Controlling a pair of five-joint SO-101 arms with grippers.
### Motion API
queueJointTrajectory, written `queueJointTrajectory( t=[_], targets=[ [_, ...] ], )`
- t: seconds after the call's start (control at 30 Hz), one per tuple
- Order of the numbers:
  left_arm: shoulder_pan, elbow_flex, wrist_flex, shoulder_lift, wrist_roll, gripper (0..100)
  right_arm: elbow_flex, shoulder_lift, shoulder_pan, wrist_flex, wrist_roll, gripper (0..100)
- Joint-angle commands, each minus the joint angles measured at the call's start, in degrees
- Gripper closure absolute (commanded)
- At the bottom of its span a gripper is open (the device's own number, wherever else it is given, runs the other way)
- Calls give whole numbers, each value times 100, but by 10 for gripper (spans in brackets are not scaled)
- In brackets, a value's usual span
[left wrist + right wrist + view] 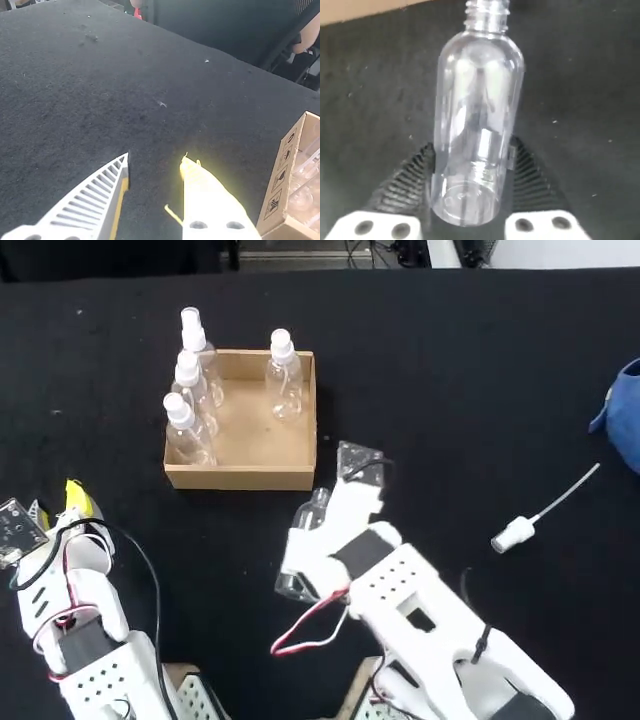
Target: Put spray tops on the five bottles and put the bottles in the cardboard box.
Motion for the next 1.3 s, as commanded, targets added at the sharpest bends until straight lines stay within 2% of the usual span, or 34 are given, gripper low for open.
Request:
queueJointTrajectory(
  t=[0.0,0.1,0.17,0.3,0.5,0.6,0.73,0.9,1.07,1.17,1.27],
  targets=[
    [-13,127,26,-97,0,970,-303,-233,-448,-105,-70,743],
    [-13,127,26,-97,0,970,-338,-242,-580,-62,-62,622],
    [-13,127,26,-97,0,970,-409,-242,-580,-53,-62,603],
    [-13,127,35,-97,0,970,-840,-242,-554,448,-62,641],
    [22,92,26,-97,0,970,-2299,-242,-299,2171,-26,737],
    [40,40,44,-97,0,970,-2703,-242,431,2224,202,771],
    [-4,-233,202,-97,-202,970,-2818,-251,1582,1644,589,806],
    [40,-1191,1240,-53,-580,970,-3134,-382,3095,1653,1266,840],
    [189,-2431,2066,-9,-1169,970,-3081,-391,4466,1609,1451,870],
    [567,-3099,2593,360,-1468,967,-2958,-391,5204,1512,1776,873],
    [1130,-3864,3182,1160,-1644,891,-2519,-391,5556,870,2127,873]
  ],
)
